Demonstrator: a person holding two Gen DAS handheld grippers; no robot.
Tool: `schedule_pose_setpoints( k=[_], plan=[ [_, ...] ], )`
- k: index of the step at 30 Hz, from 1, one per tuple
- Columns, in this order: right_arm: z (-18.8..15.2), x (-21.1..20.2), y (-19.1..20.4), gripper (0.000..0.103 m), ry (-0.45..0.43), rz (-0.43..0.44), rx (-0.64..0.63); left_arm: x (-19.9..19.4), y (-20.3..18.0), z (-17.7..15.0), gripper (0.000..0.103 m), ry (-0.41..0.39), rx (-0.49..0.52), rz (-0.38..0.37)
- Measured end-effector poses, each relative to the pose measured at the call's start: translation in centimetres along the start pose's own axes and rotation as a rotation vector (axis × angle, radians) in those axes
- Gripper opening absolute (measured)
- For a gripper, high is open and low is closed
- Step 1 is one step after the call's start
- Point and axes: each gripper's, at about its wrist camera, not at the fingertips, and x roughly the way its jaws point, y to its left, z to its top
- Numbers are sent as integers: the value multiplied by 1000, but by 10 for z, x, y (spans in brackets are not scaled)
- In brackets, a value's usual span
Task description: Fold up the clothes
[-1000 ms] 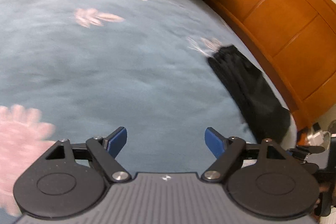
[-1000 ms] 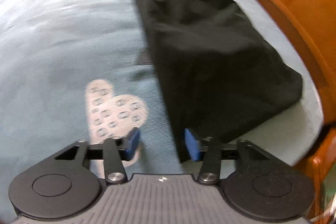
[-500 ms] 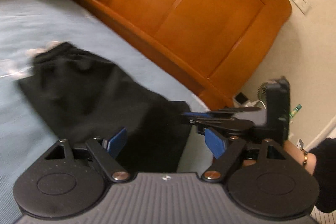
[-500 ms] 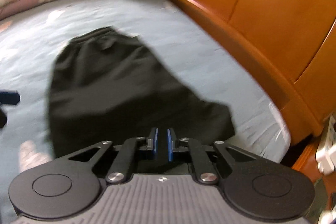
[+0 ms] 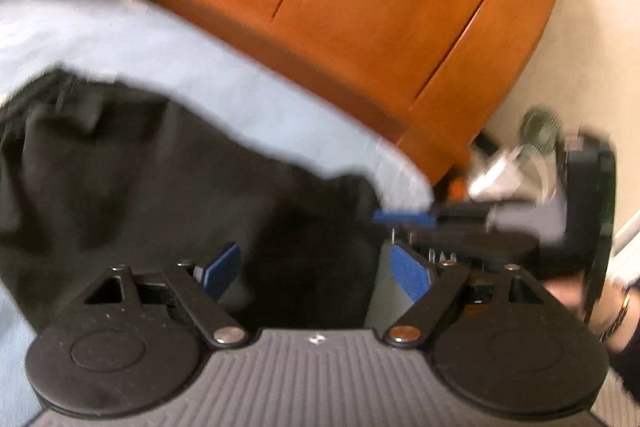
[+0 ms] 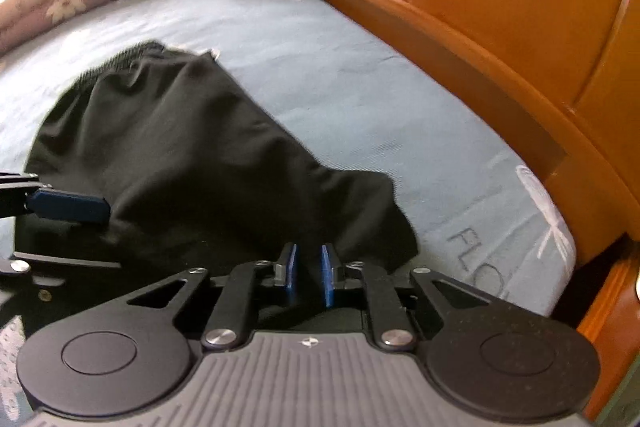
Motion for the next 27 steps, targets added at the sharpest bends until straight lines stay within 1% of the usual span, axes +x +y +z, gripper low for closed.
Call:
schedule_pose_setpoints(
  k=[2,3,4,5,6,9,10,11,13,14,16,18,19,21,23,25,27],
  plan=[
    [0,-11,-7,23,-17,-5,45,9,0,13,83,-8,16,-10],
    [-2,-16,-11,23,-21,-7,72,17,0,18,83,3,21,-3],
    [-3,-19,-13,24,-22,-9,91,27,1,19,84,21,22,-4],
    [-4,-21,-15,24,-21,-9,103,39,5,17,84,55,8,-11],
    [-6,-22,-16,24,-19,-11,110,52,9,15,83,99,-14,1],
    [-8,-22,-18,24,-9,-5,118,51,4,19,83,95,-3,2],
    [-8,-23,-19,25,-3,-1,117,45,3,25,84,78,-11,-19],
    [-8,-24,-20,25,-4,1,112,37,3,30,85,45,-17,-41],
    [-10,-30,-21,26,-9,10,103,34,3,39,85,0,-12,-74],
    [-11,-32,-21,27,-7,13,104,39,3,43,85,8,-14,-73],
    [-14,-34,-21,28,4,20,113,58,8,43,85,62,-45,-59],
    [-16,-34,-21,30,18,22,122,77,19,36,84,112,-74,-40],
    [-18,-34,-21,30,21,23,126,79,19,37,84,113,-80,-41],
    [-19,-34,-22,30,23,24,137,74,17,43,84,114,-91,-53],
    [-20,-38,-24,30,15,19,146,59,9,50,85,74,-74,-60],
    [-21,-42,-27,32,2,20,158,47,3,51,85,55,-66,-78],
    [-22,-45,-27,32,2,21,165,44,0,43,85,68,-58,-75]
  ],
)
